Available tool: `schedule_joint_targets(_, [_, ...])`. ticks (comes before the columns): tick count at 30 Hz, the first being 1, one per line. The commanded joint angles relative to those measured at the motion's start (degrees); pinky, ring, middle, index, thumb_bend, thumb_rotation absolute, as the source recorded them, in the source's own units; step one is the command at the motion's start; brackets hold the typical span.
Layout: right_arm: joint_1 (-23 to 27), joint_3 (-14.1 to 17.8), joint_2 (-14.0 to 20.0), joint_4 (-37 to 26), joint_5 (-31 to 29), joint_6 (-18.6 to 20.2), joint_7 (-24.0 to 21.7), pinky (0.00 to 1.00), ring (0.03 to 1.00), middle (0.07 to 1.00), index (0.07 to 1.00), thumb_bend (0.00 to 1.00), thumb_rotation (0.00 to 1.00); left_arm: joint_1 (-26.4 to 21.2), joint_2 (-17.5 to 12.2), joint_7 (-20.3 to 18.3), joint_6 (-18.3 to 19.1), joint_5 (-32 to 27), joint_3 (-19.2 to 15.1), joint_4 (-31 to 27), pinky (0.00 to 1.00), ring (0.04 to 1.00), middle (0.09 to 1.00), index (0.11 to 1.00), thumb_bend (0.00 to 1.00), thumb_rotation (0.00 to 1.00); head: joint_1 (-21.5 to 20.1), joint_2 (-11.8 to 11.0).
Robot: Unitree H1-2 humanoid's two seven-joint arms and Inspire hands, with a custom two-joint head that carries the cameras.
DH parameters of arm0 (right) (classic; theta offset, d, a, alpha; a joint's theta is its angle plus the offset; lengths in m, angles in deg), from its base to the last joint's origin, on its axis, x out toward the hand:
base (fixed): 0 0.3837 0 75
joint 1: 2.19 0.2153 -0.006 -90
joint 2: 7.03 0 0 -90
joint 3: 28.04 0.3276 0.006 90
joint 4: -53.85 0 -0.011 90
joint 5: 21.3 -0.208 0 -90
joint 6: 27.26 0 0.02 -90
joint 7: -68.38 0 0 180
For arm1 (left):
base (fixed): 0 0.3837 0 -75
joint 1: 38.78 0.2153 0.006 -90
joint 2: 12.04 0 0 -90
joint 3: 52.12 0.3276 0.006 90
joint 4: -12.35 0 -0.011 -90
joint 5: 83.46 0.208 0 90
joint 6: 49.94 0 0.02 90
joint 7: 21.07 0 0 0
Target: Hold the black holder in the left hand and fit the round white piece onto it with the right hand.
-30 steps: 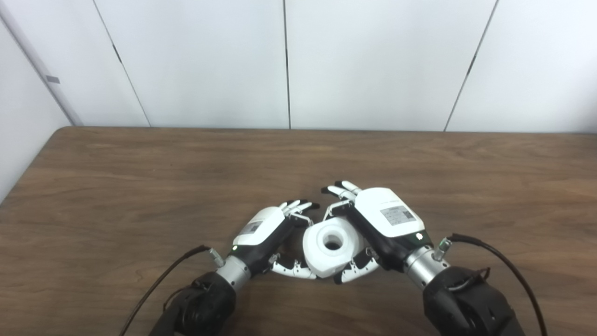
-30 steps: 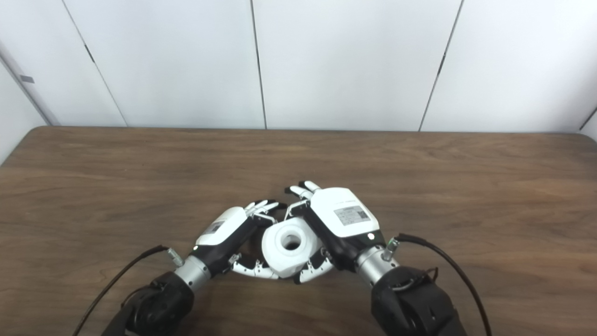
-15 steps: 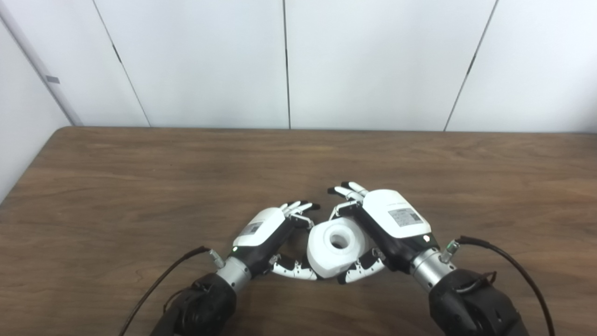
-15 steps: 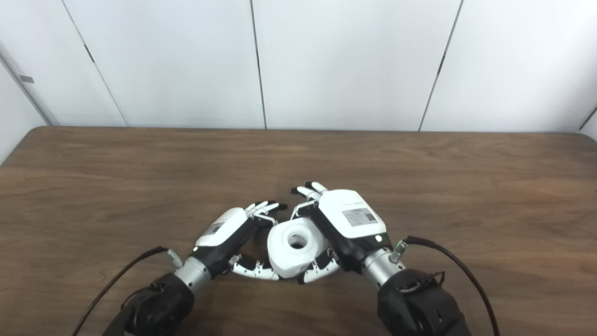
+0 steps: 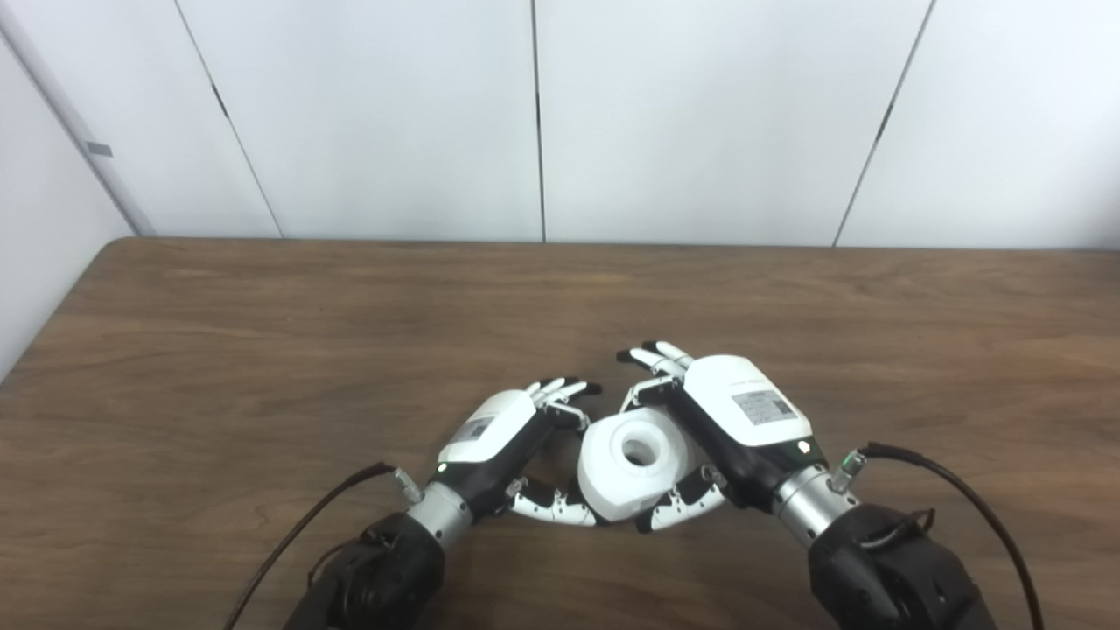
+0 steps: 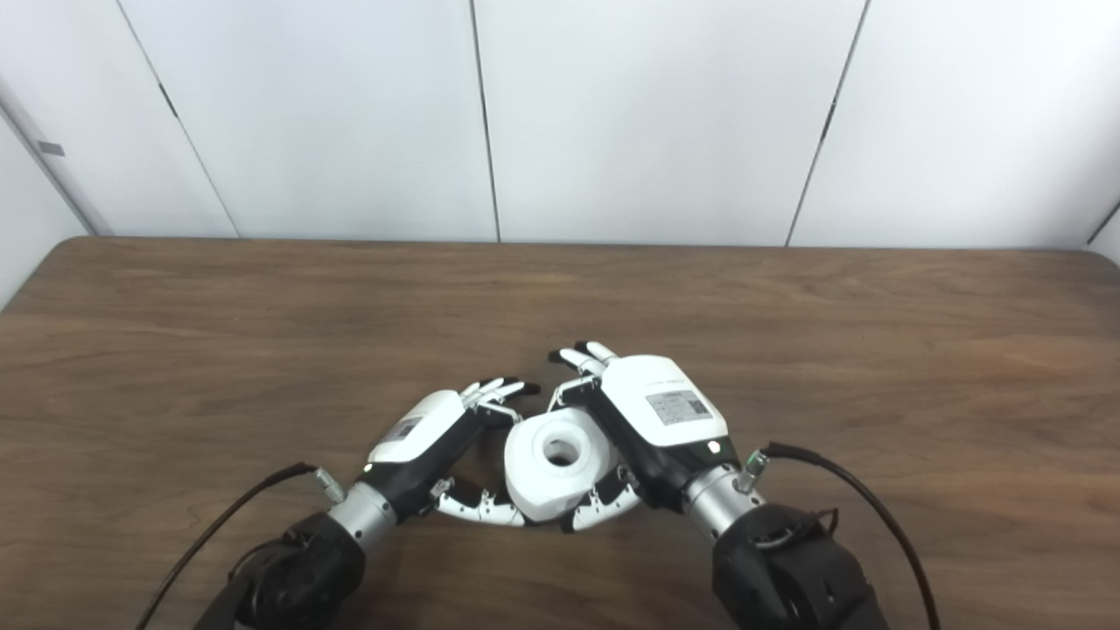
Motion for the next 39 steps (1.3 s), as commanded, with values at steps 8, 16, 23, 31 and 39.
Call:
schedule_joint_targets(8, [0.84,0.05,0.6,-0.79,0.55,-0.08,-1.56,0.79,0.949,0.908,0.48,0.51,0.14,-1.57,0.76,0.67,-0.77,-0.3,0.14,-1.4,1.0,0.988,0.937,0.48,0.51,0.05,0.08,-0.08])
schedule_joint_targets(16, [1.07,0.07,0.34,-0.62,0.68,-0.03,-1.39,0.79,0.943,0.902,0.48,0.51,0.14,-1.6,0.74,0.86,-1.05,-0.09,0.17,-1.34,1.0,0.985,0.936,0.48,0.51,0.05,0.08,-0.3])
schedule_joint_targets(23, [0.85,0.21,0.17,-0.52,0.39,-0.01,-0.94,0.79,0.941,0.9,0.48,0.51,0.14,-1.49,0.82,0.65,-0.6,-0.12,0.13,-1.51,1.0,0.987,0.938,0.481,0.51,0.05,0.04,-0.35])
schedule_joint_targets(31, [1.04,0.37,0.15,-0.84,0.07,1.1,-2.52,0.79,0.953,0.911,0.49,0.51,0.15,-1.52,0.81,0.59,-0.48,-0.03,0.15,-1.42,1.0,0.988,0.938,0.48,0.51,0.05,-0.02,-0.56])
schedule_joint_targets(39, [1.17,0.75,0.19,-1.4,-2.05,2.38,-3.82,0.79,0.974,0.946,0.724,0.78,0.36,-1.57,0.82,0.82,-0.8,-0.29,0.1,-1.13,1.0,0.989,0.939,0.48,0.51,0.05,-0.02,-0.56])
